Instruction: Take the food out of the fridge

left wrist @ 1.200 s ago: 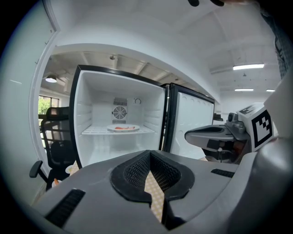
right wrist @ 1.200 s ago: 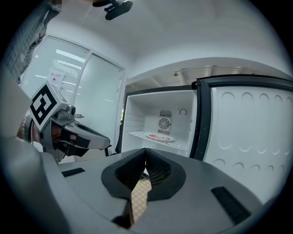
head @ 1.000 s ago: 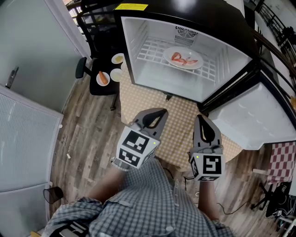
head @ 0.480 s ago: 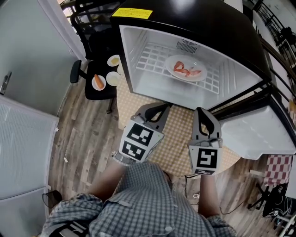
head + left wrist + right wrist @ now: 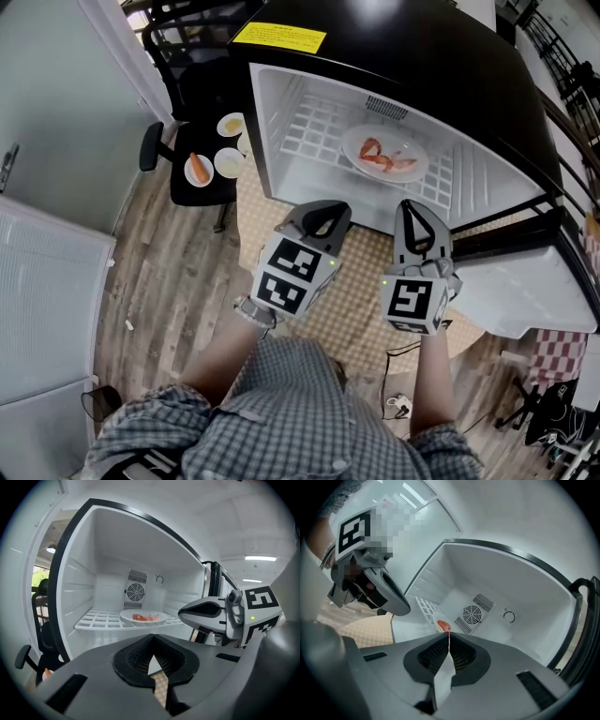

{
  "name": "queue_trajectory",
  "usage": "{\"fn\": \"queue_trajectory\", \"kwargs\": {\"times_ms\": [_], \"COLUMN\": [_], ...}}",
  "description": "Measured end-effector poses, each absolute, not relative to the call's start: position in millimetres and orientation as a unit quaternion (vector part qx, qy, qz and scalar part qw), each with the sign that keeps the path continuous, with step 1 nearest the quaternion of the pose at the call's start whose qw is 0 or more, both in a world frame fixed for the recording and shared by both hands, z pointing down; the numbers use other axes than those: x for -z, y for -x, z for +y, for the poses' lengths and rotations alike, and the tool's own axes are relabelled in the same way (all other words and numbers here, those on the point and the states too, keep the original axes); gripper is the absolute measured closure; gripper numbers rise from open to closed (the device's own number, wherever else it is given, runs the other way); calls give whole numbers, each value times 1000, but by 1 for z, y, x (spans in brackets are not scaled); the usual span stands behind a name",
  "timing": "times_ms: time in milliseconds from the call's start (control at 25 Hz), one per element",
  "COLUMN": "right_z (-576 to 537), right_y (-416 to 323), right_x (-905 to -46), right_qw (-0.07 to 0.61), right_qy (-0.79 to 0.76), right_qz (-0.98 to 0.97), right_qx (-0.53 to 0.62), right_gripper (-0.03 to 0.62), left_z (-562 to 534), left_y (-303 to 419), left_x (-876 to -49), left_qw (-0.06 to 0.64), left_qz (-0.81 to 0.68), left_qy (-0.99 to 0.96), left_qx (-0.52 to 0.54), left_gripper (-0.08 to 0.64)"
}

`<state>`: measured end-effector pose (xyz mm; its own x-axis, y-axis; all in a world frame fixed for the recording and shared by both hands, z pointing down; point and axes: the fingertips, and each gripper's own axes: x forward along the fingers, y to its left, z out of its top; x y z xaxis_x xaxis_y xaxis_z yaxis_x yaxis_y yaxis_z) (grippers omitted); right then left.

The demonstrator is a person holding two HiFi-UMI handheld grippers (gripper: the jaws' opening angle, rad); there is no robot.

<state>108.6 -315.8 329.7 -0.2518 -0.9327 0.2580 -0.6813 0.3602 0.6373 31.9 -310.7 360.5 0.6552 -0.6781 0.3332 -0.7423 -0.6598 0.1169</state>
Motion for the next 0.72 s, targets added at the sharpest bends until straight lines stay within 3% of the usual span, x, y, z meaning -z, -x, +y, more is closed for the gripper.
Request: {"fn": "queue_trajectory", "kwargs": {"times_ms": [520,720], "right_z": [-353,-362], "right_y": [-86,-81], "right_x": [-359,-371], "right_qw": [441,462], "right_qy": [-450,-431], "right_qz": [-721,-719], "right_qx": [289,290], "right_gripper": [577,514], "left_z": [-322,-323], "left_y": [-23,-24], "left_x": [-375,-375], "left_qw": [144,121], "left_qz": [-389,-383], "left_qy": [-900,-904], "left_qx": [-136,-148], "left_gripper": [554,554]}}
